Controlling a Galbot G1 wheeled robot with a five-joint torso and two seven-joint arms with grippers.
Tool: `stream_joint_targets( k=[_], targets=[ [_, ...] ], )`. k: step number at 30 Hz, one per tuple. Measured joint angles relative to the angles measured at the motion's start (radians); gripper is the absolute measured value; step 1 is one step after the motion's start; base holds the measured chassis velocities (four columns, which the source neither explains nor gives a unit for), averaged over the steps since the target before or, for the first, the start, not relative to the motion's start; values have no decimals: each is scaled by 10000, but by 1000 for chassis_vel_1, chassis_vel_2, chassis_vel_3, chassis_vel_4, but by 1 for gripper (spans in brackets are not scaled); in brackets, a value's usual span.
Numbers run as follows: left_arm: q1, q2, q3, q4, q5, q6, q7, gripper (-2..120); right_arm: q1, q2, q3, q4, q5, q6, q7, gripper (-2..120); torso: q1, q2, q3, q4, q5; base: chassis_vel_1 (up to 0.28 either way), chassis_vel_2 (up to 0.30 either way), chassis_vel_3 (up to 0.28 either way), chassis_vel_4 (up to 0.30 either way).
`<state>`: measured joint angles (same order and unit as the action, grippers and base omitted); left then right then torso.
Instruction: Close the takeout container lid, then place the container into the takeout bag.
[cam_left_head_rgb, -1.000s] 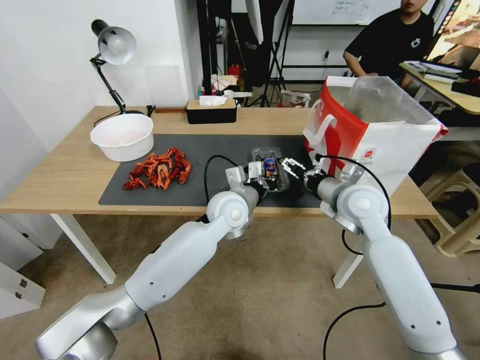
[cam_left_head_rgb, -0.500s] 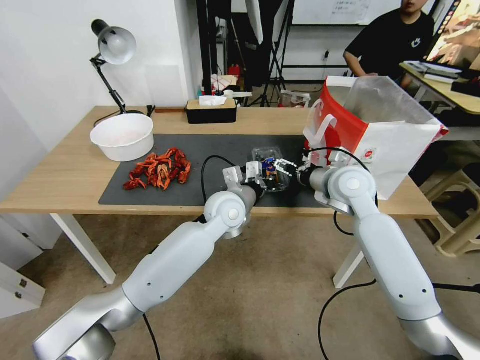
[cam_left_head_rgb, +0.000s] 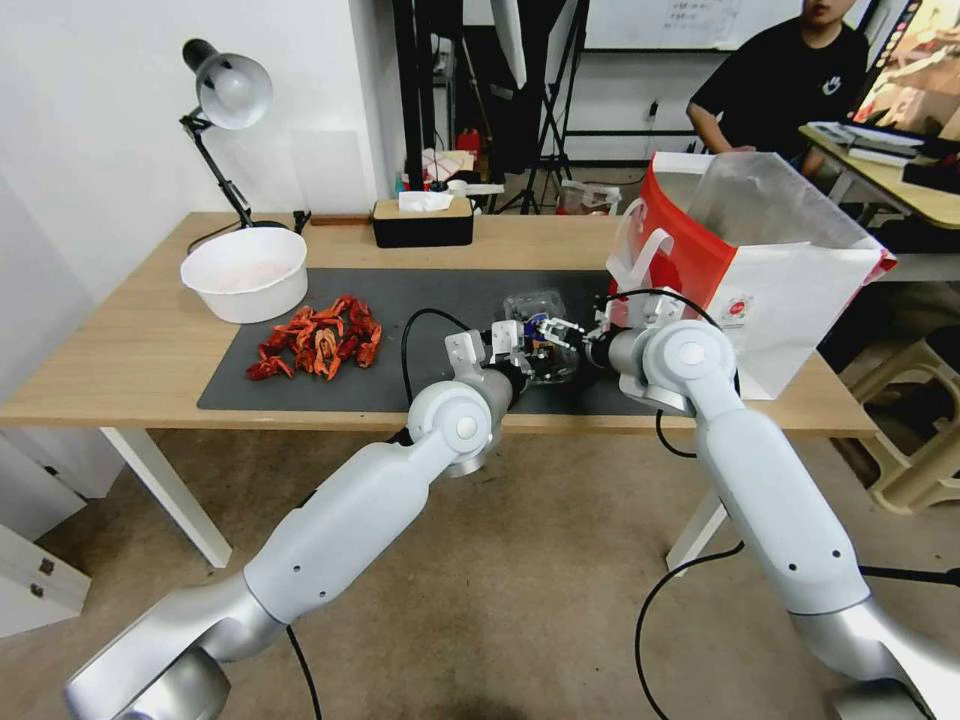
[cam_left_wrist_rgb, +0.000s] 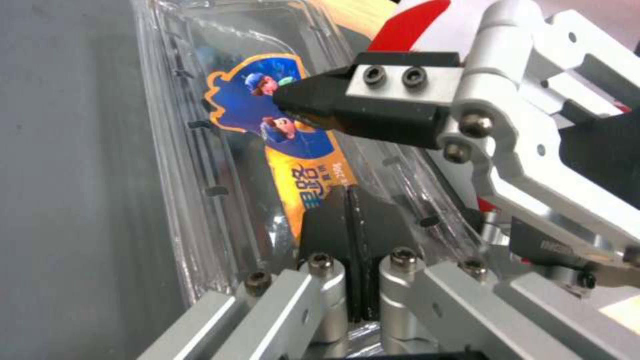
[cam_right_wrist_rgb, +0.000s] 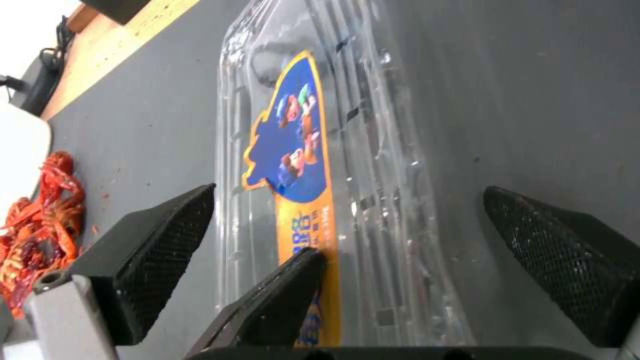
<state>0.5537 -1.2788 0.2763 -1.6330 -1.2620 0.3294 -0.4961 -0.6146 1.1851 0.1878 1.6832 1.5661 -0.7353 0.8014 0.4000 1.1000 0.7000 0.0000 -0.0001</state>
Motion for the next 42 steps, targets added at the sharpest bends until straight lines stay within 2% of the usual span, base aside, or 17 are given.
stream_joint_targets(
  k=[29, 35, 38, 39, 41, 42],
  targets=[
    [60, 83, -104, -197, -25, -31, -9, 0, 481, 317, -307, -724, 356, 26, 153, 100, -2, 1, -1, 2, 1, 0, 0, 0, 0],
    [81, 117, -111, -273, -29, -31, -18, 0, 416, 283, -256, -663, 354, 33, 215, 92, -3, 1, -2, 0, 0, 0, 0, 0, 0],
    [137, 162, -151, -333, -32, -31, -17, 0, 354, 276, -163, -668, 355, 45, 227, 82, -4, 2, -2, -2, -1, 0, 0, 0, 0],
    [137, 162, -151, -333, -32, -31, -17, 0, 354, 276, -163, -668, 355, 45, 227, 82, -4, 2, -2, -2, -1, 0, 0, 0, 0],
    [148, 197, -168, -348, -34, -31, -12, 0, 326, 285, -113, -673, 352, 58, 259, 72, -3, 1, -2, -4, -1, 0, 0, 0, 0],
    [148, 197, -168, -348, -34, -31, -12, 0, 326, 285, -113, -673, 352, 58, 259, 72, -3, 1, -2, -4, -1, 0, 0, 0, 0]
  ],
)
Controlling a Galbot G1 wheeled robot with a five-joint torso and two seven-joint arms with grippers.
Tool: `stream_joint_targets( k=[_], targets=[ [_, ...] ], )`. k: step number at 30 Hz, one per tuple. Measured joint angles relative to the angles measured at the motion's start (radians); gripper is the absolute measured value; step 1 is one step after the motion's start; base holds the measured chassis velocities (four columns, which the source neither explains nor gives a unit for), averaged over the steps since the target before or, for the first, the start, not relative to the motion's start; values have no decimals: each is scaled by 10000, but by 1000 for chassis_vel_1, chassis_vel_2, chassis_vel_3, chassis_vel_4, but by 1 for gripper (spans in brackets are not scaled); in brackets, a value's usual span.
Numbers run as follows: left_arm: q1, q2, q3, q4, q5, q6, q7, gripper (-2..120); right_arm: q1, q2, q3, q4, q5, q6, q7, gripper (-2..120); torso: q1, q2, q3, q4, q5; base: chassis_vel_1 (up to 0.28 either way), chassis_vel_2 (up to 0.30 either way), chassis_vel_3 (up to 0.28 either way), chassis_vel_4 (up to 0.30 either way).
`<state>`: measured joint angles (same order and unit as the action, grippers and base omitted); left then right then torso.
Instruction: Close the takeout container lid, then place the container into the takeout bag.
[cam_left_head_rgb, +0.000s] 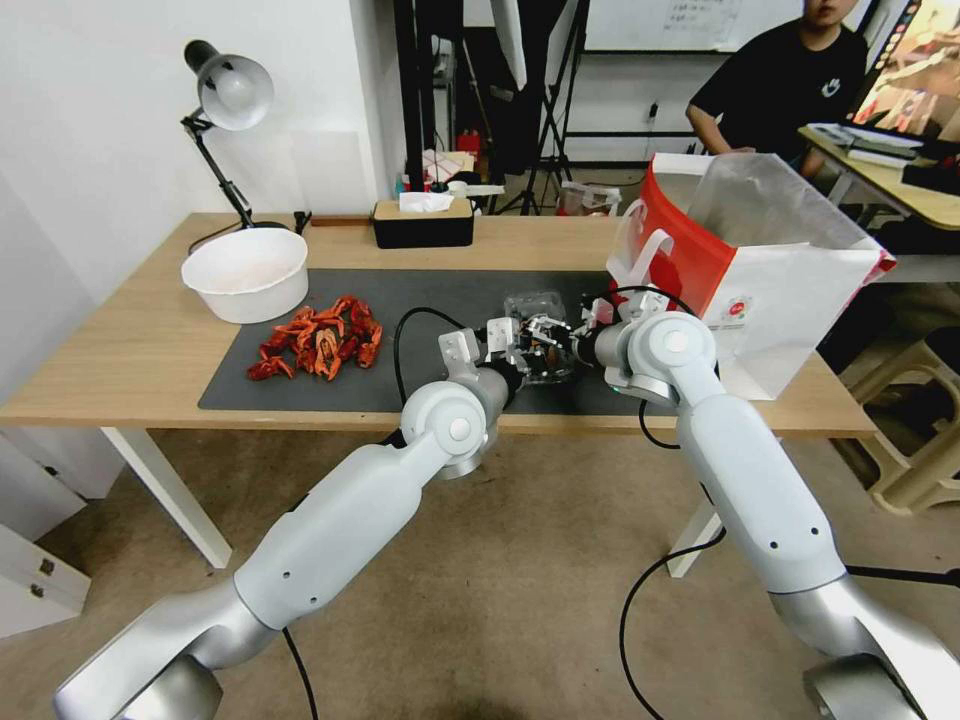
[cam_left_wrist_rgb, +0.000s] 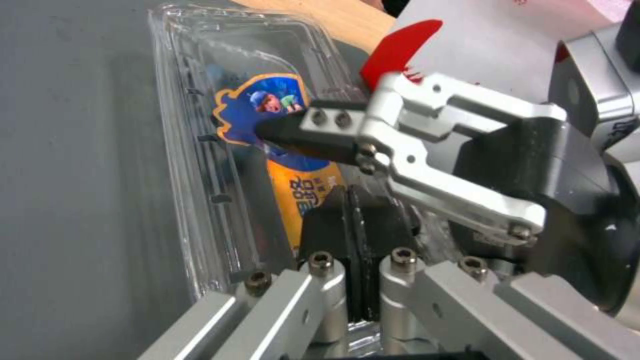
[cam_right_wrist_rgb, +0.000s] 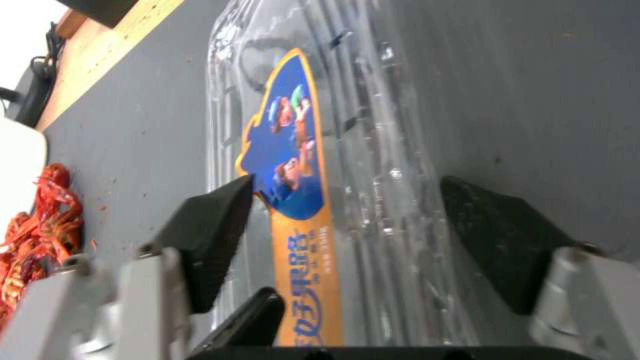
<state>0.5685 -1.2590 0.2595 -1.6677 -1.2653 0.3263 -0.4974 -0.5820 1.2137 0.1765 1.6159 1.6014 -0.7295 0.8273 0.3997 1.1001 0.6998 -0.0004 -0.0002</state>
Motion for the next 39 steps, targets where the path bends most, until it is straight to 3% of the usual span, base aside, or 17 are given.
stream_joint_targets(
  k=[4, 11, 13, 14, 15, 17, 30, 39],
  targets=[
    [7, 43, -62, -61, -20, 2, 17, 0, -51, -22, 59, 6, -17, 3, 54, 52, 3, 0, 3, 1, 3, 0, 0, 0, 0],
    [18, 51, -77, -84, -32, 9, 43, 0, -93, -46, 116, 7, -13, -4, 79, 32, 5, -3, 4, 8, 6, 0, 0, 0, 0],
    [31, 69, -121, -95, -39, 11, 54, 0, -113, -53, 141, 28, 3, -8, 108, 15, 4, -3, 3, 8, 3, 0, 0, 0, 0],
    [31, 69, -121, -95, -39, 11, 54, 0, -113, -53, 141, 28, 3, -8, 108, 15, 4, -3, 3, 8, 3, 0, 0, 0, 0],
    [42, 84, -143, -108, -40, 12, 56, 0, -123, -44, 145, 31, 2, -9, 120, 6, 5, -3, 4, 6, 3, 0, 0, 0, 0],
    [60, 110, -197, -178, -46, 13, 56, 0, -123, -42, 148, 48, 2, -9, 138, 0, 4, -3, 3, 6, 1, 0, 0, 0, 0],
    [469, 593, -718, -894, -70, 68, 56, 0, -167, -102, 316, 148, 119, -14, 199, 0, 4, -3, 3, 3, 2, 0, 0, 0, 0],
    [1850, 1690, -1800, -2378, 591, 103, 130, 0, -234, -162, 474, 392, 306, -19, 245, 0, 3, -2, 3, 5, -1, 0, 0, 0, 0]
  ],
)
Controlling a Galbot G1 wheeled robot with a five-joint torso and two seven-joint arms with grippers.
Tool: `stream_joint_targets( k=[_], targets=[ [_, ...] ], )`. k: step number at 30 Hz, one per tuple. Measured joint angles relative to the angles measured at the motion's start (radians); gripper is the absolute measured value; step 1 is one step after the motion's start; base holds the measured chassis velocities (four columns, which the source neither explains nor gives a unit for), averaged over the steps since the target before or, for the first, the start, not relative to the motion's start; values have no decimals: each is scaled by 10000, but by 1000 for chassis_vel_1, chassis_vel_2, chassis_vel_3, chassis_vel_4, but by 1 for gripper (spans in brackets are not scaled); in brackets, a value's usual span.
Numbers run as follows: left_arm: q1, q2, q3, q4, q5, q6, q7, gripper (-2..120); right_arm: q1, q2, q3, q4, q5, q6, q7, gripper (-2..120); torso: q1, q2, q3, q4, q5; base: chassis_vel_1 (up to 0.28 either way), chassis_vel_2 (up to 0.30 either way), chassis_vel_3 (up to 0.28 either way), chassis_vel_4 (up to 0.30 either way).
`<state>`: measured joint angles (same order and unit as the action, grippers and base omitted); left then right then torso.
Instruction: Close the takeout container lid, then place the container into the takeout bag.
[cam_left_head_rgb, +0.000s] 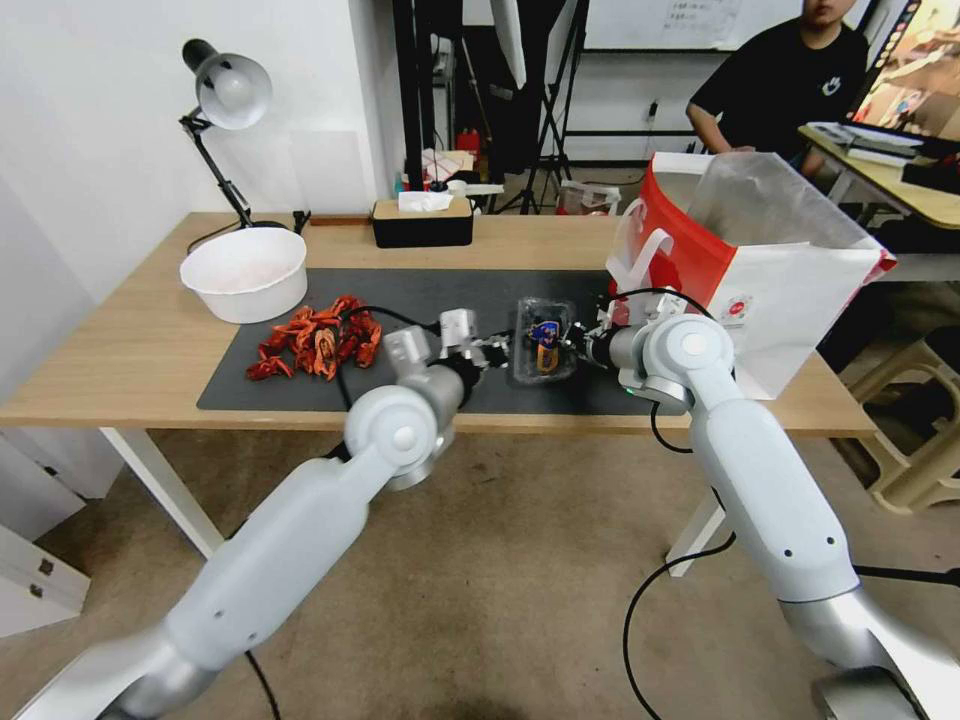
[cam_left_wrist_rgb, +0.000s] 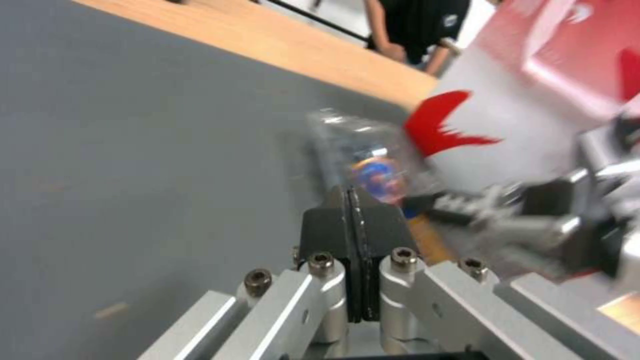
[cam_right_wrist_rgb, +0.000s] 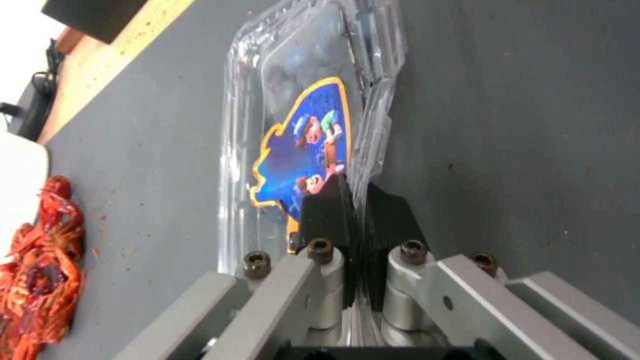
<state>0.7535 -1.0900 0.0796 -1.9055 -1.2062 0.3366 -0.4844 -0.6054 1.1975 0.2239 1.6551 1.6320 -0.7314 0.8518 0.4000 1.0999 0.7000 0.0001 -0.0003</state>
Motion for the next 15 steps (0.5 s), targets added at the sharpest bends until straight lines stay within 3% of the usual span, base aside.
stream_joint_targets(
  k=[6, 9, 10, 12, 13, 15],
  targets=[
    [1338, 680, -686, -741, 1622, -98, 401, 7, -55, 23, 97, 34, 46, -1, -158, 0, -1, 1, -1, -1, 0, 0, 0, 0, 0],
    [2428, 1048, -1300, -1223, 2941, -433, 641, 23, -70, 129, 158, 57, 46, -8, -392, 0, 0, 2, -2, 0, 1, 0, 0, 0, 0],
    [2428, 1048, -1300, -1223, 2941, -433, 641, 23, -70, 129, 158, 57, 46, -8, -392, 0, 0, 2, -2, 0, 1, 0, 0, 0, 0],
    [3099, 1219, -1558, -1383, 3969, -702, 675, 31, -70, 185, 201, 75, 44, -14, -541, 0, -1, 1, -1, -2, 2, 0, 0, 0, 0],
    [3751, 1331, -1787, -1446, 5091, -1043, 684, 38, -70, 206, 235, 95, 32, -2, -698, 0, 0, 2, -1, -2, 1, 0, 0, 0, 0],
    [4082, 1378, -1915, -1486, 5594, -1208, 683, 43, -69, 211, 249, 111, 24, 23, -784, 0, 0, 1, -1, 0, 1, 0, 0, 0, 0]
  ],
)
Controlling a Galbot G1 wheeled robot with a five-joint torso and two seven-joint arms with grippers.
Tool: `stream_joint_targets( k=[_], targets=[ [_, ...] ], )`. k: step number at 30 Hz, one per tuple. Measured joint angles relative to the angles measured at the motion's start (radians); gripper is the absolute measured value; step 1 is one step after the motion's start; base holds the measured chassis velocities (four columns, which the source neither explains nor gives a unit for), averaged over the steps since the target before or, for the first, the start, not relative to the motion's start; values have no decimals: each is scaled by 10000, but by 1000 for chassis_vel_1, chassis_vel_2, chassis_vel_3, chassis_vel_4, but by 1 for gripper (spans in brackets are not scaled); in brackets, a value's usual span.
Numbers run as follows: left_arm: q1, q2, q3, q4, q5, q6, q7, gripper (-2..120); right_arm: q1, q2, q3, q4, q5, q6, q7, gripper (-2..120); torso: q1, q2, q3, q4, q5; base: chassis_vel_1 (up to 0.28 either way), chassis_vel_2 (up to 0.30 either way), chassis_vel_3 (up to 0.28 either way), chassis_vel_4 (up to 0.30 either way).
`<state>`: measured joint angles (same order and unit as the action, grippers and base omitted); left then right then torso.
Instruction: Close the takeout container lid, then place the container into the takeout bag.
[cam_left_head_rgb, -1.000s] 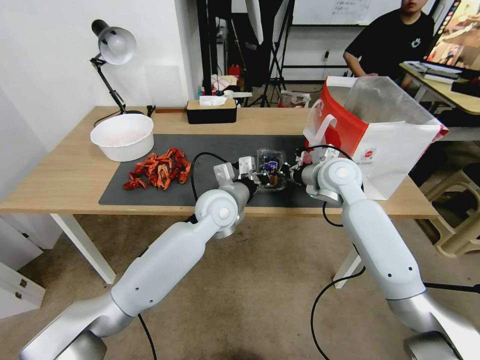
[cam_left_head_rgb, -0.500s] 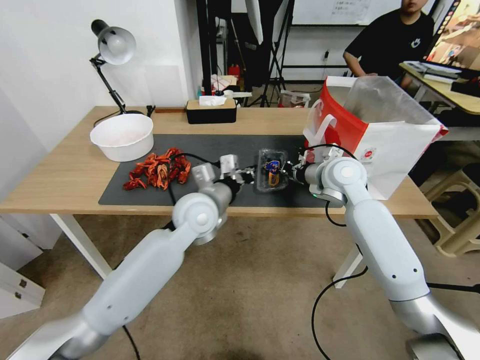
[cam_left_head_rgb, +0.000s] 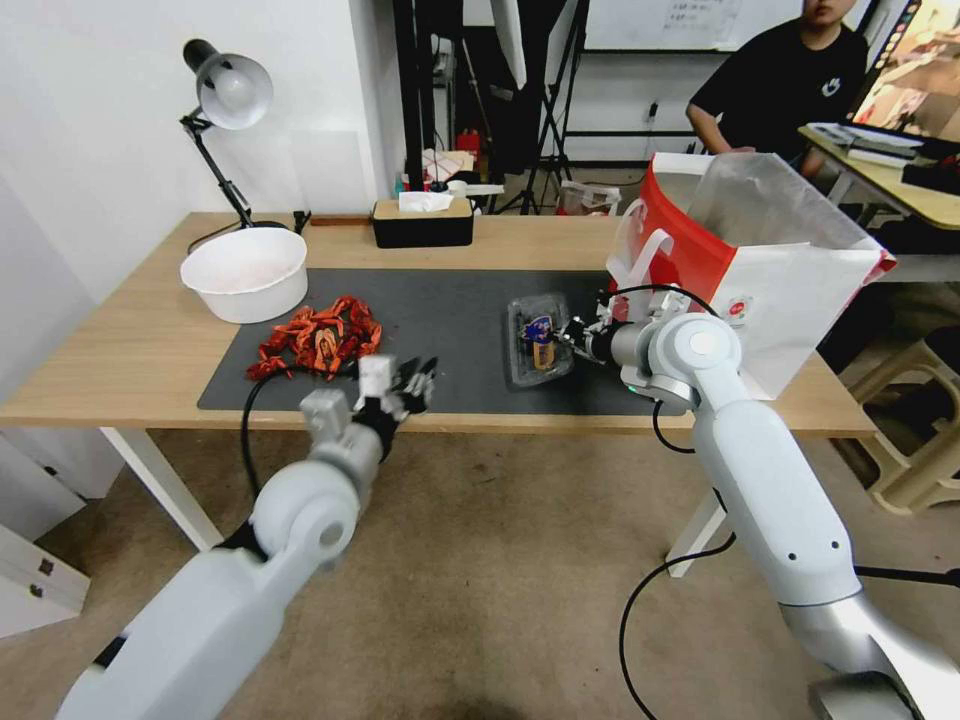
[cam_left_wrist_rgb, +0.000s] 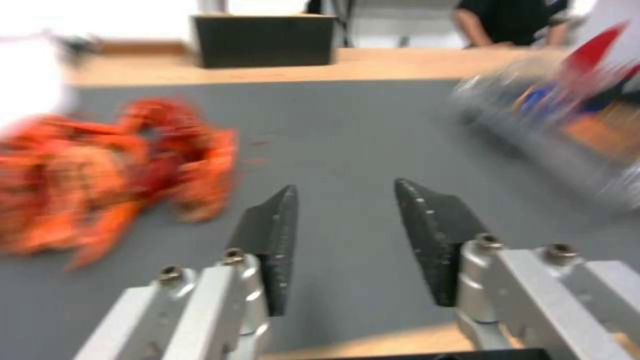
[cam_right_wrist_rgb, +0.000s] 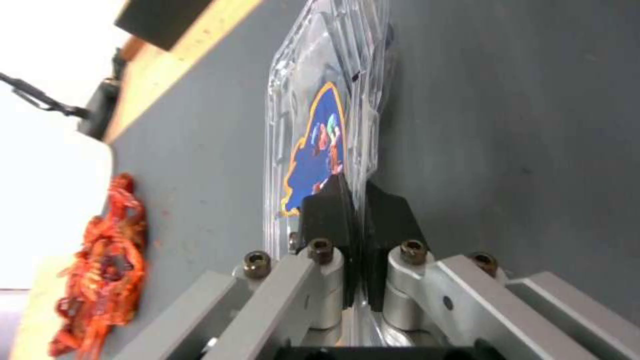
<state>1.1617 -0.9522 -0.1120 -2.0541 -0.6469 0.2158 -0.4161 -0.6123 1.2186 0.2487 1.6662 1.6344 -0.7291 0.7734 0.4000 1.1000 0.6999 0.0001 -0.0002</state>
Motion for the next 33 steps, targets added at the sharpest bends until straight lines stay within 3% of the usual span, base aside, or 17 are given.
stream_joint_targets(
  k=[2, 4, 5, 7, 9, 16, 24, 27, 33],
  targets=[
    [961, 73, -370, -344, 829, -128, -191, 54, -1, -10, 18, 108, -20, 149, -368, 0, 0, 1, 0, 3, 1, 0, 0, 0, 0],
    [1081, 73, -422, -398, 925, -128, -234, 55, -3, -17, 19, 134, -28, 180, -452, 0, -1, 1, 0, 2, 0, 0, 0, 0, 0],
    [1513, 43, -646, -499, 1417, -149, -362, 64, -3, -32, 20, 194, -74, 291, -697, 0, -2, 1, -1, -1, 2, 0, 0, 0, 0],
    [1820, -20, -808, -515, 1766, -239, -410, 67, -2, -38, 19, 228, -121, 377, -860, 0, -1, 1, 0, -4, 2, 0, 0, 0, 0],
    [2476, -272, -1095, -532, 2294, -379, -609, 78, 69, -54, -47, 331, -330, 631, -1195, 0, -1, 0, 0, -1, 1, 0, 0, 0, 0],
    [3567, -772, -1548, -684, 2603, -751, -621, 99, 388, -268, -437, 883, -1445, 1771, -2545, 0, -1, 1, 0, -1, 3, 0, 0, 0, 0],
    [4011, -1068, -1767, -519, 2763, -1253, -354, 100, 1456, -708, -762, 1594, -3002, 3569, -3065, 0, -1, 0, 1, -1, 3, 0, 0, 0, 0],
    [4033, -1243, -1731, -341, 2842, -1372, -352, 100, 2166, -1178, -798, 1761, -4448, 4443, -2965, 0, -1, 1, 1, 0, 2, 0, 0, 0, 0],
    [3962, -1343, -1698, -207, 2965, -1465, -356, 100, 2547, -2051, -532, 1844, -5952, 4700, -2405, 0, 0, 1, 1, -1, 3, 0, 0, 0, 0]
  ],
)
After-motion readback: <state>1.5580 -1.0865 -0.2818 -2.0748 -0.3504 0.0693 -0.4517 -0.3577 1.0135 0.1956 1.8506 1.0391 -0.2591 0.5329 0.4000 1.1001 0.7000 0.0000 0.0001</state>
